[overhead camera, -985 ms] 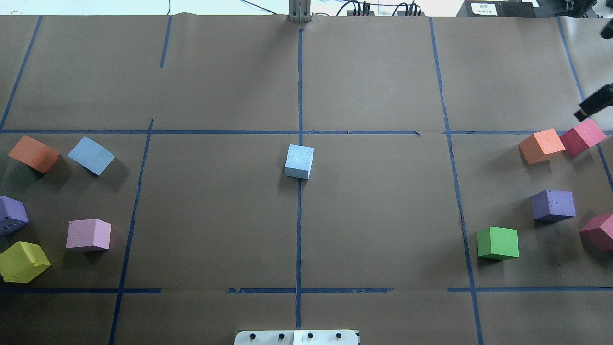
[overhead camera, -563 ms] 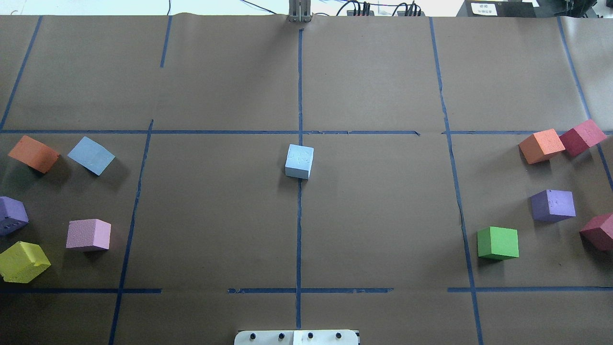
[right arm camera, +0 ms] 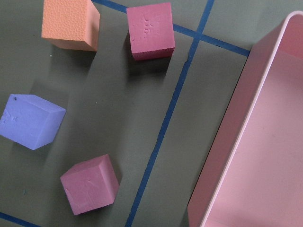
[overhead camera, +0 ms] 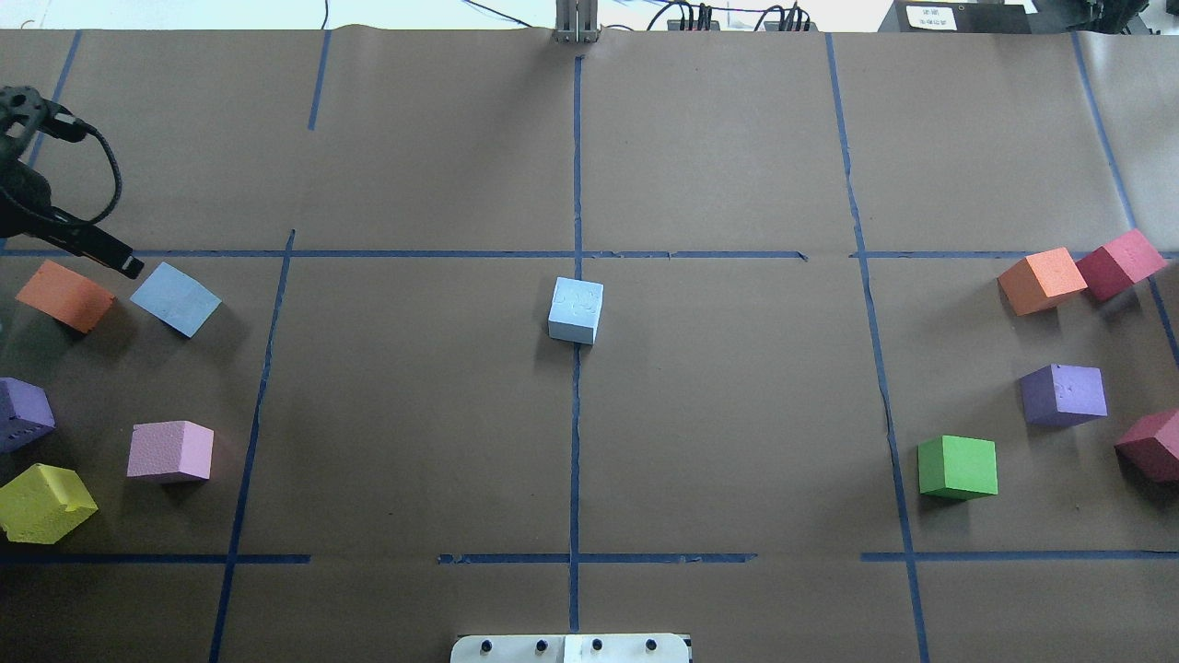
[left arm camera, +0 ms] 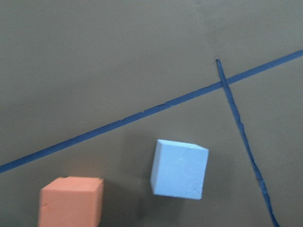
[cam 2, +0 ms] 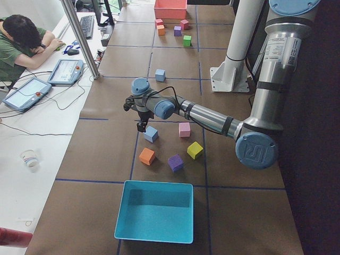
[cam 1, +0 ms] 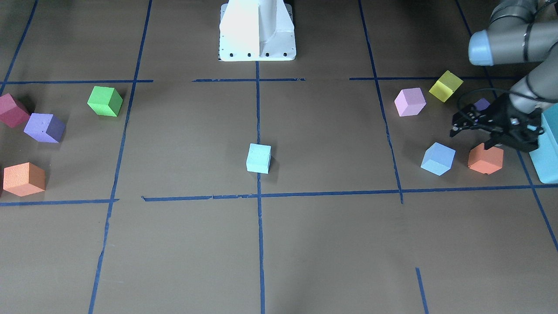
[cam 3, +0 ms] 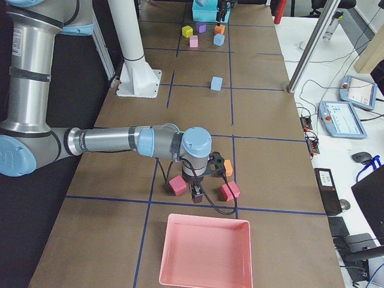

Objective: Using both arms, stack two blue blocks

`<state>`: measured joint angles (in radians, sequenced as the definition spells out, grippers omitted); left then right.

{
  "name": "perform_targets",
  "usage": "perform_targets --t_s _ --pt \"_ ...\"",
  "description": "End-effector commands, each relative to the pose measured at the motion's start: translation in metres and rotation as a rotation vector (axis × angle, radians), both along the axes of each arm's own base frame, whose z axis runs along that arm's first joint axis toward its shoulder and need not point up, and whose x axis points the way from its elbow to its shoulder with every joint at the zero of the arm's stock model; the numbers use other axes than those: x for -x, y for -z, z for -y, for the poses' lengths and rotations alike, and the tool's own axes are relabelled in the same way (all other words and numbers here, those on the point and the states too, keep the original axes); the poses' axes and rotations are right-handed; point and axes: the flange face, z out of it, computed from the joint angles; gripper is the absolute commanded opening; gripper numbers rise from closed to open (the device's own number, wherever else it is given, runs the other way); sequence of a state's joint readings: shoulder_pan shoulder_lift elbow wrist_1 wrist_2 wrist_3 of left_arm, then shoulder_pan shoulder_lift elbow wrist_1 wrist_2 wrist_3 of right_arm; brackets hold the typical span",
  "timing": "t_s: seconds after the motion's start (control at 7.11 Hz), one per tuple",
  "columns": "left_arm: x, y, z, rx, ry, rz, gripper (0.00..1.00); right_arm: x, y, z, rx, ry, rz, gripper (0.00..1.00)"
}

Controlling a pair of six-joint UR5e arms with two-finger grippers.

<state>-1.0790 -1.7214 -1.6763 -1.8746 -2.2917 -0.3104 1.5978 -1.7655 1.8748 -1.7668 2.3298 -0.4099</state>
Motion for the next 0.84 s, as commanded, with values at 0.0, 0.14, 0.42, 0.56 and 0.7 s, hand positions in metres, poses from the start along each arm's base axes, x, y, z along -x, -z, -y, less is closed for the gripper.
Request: perform_targets --t_s 0.0,0.14,0.42,0.56,0.7 --pt "-0.035 -0.033 0.017 -0.068 -0.008 -0.009 1.00 0.000 -0.002 -0.002 0.004 0.000 0.002 1.00" --pt "-0.044 -0.033 0.013 -0.068 -0.024 -0.008 1.00 0.000 -0.003 -0.003 0.007 0.000 0.002 1.00" --pt "-0.050 -0.035 0.009 -0.051 -0.030 -0.009 1.00 0.000 -0.005 -0.004 0.011 0.000 0.002 1.00" --pt "-0.051 -0.041 0.009 -0.036 -0.030 -0.003 1.00 0.000 -0.006 -0.005 0.013 0.001 0.002 1.00" --pt "-0.062 -0.056 0.004 -0.011 -0.049 0.012 1.00 0.000 -0.006 -0.005 0.014 0.000 0.002 1.00"
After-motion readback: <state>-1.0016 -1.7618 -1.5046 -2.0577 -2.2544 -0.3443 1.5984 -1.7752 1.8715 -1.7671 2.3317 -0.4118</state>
